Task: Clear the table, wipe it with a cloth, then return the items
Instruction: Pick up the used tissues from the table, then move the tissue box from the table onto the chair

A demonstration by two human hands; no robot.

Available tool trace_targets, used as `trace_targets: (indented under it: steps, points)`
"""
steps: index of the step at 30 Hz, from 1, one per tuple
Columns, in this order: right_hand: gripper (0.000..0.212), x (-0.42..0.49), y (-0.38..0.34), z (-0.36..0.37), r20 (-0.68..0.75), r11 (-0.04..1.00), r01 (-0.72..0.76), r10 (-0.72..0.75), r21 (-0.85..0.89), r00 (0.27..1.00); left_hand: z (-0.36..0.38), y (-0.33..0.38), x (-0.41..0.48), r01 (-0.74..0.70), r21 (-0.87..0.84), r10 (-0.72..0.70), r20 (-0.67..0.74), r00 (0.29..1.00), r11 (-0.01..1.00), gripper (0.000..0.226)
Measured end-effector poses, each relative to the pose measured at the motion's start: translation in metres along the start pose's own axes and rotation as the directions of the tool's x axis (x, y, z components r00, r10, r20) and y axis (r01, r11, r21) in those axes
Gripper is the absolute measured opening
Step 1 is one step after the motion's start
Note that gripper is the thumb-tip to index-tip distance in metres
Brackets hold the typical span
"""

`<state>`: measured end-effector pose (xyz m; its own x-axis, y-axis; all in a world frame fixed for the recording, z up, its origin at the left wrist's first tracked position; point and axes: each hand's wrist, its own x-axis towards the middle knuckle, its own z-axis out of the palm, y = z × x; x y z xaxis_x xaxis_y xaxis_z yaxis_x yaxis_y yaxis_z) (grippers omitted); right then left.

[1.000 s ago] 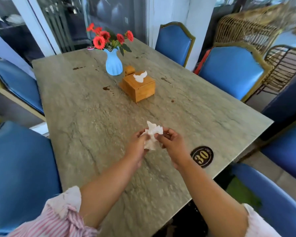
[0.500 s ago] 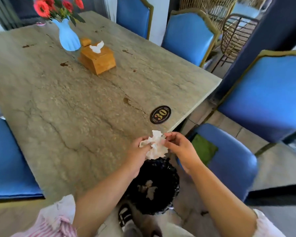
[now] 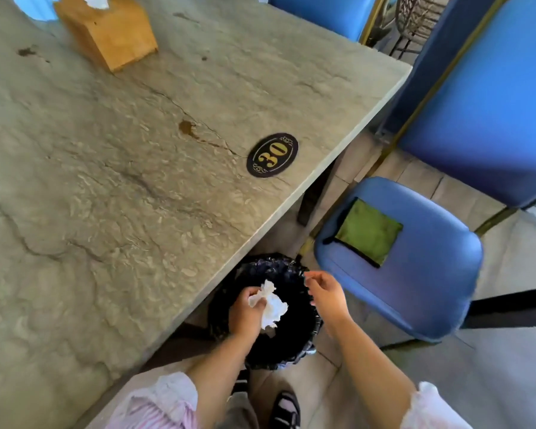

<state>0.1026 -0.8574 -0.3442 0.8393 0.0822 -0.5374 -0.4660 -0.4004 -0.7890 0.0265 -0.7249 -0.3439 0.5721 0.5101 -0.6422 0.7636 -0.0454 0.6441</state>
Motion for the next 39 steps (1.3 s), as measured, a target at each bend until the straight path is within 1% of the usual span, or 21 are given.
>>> trace_targets:
  steps: [3,7,11,14,17,21,24,27,29,32,34,36,39]
  points:
    - [0.012,0.027,0.038,0.017,-0.007,0.999,-0.038,0.038,-0.013,0.999,0.023,-0.028,0.037,0.013,0.056,-0.011,-0.032,0.999,0.998,0.027]
    - [0.013,0.054,0.079,0.032,-0.015,0.996,-0.064,0.063,-0.058,0.998,0.044,-0.055,0.075,0.024,0.086,-0.020,-0.045,0.999,0.996,0.029]
    - [0.014,0.065,0.101,0.038,-0.022,0.992,-0.094,0.092,-0.079,0.995,0.051,-0.066,0.092,0.013,0.127,-0.019,0.043,0.999,0.992,0.041]
    - [0.015,0.058,0.096,0.035,-0.029,0.993,-0.084,0.081,-0.088,0.996,0.044,-0.059,0.083,-0.017,0.169,0.000,0.099,0.995,0.985,0.043]
    - [0.015,0.041,0.071,0.027,-0.043,0.996,-0.024,0.021,-0.083,0.999,0.032,-0.041,0.057,-0.063,0.205,0.037,0.127,0.991,0.977,0.038]
    - [0.014,-0.003,0.012,0.009,-0.052,0.989,0.113,-0.118,-0.098,0.992,0.007,-0.004,-0.006,-0.136,0.172,0.099,0.211,0.972,0.976,0.036]
    - [0.014,-0.045,-0.038,-0.007,-0.091,0.960,0.252,-0.264,-0.122,0.960,-0.022,0.024,-0.062,-0.204,0.108,0.166,0.286,0.944,0.973,0.032]
    - [0.013,-0.080,-0.087,-0.017,-0.133,0.919,0.381,-0.392,-0.106,0.910,-0.058,0.046,-0.111,-0.307,0.105,0.263,0.307,0.915,0.946,0.029]
    - [0.012,-0.097,-0.121,-0.016,-0.118,0.880,0.465,-0.474,-0.094,0.873,-0.087,0.064,-0.136,-0.369,0.108,0.330,0.271,0.904,0.923,0.028]
    - [0.013,-0.113,-0.160,0.001,-0.042,0.841,0.534,-0.539,-0.089,0.842,-0.124,0.087,-0.153,-0.446,0.101,0.424,0.183,0.887,0.889,0.028]
    - [0.015,-0.124,-0.181,0.018,0.021,0.812,0.576,-0.577,-0.094,0.816,-0.151,0.101,-0.158,-0.455,0.094,0.445,0.109,0.889,0.886,0.027]
    - [0.017,-0.132,-0.200,0.038,0.066,0.797,0.597,-0.593,-0.096,0.802,-0.181,0.109,-0.157,-0.473,0.124,0.472,0.043,0.881,0.872,0.029]
    - [0.023,-0.144,-0.222,0.073,0.104,0.777,0.620,-0.611,-0.108,0.785,-0.227,0.112,-0.145,-0.490,0.182,0.499,-0.004,0.867,0.853,0.033]
